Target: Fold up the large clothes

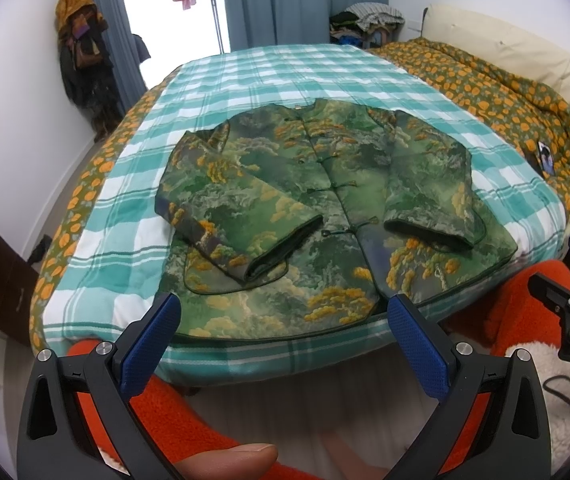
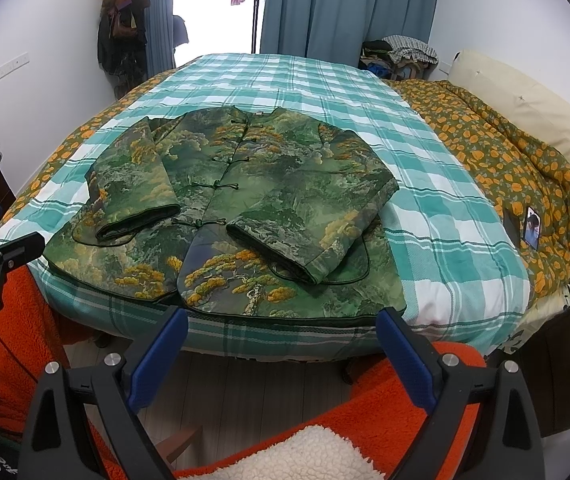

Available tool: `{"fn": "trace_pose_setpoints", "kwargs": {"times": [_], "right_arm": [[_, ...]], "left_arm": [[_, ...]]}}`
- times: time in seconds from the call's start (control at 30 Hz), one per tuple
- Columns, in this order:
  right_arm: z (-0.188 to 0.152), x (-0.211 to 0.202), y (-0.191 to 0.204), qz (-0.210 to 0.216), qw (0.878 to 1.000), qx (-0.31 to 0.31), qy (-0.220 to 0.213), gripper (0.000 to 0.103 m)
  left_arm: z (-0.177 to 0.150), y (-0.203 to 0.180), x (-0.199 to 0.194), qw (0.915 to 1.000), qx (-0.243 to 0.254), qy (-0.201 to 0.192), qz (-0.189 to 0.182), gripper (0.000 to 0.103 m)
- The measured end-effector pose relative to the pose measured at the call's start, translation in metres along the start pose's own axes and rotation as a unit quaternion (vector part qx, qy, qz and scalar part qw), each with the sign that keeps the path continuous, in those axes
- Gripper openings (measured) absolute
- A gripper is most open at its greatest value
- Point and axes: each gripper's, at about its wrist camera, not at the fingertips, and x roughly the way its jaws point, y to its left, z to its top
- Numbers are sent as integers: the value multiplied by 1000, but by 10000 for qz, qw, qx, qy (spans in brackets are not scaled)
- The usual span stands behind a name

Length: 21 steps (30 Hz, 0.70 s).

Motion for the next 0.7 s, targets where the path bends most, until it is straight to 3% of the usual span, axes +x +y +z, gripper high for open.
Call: {"fn": "trace_pose_setpoints", "kwargs": {"times": [0.7], "right_arm": [[0, 1, 1, 11, 10000, -12, 31, 97]], "left_arm": [[-3, -1, 2, 10000, -4, 11, -7, 103]]}}
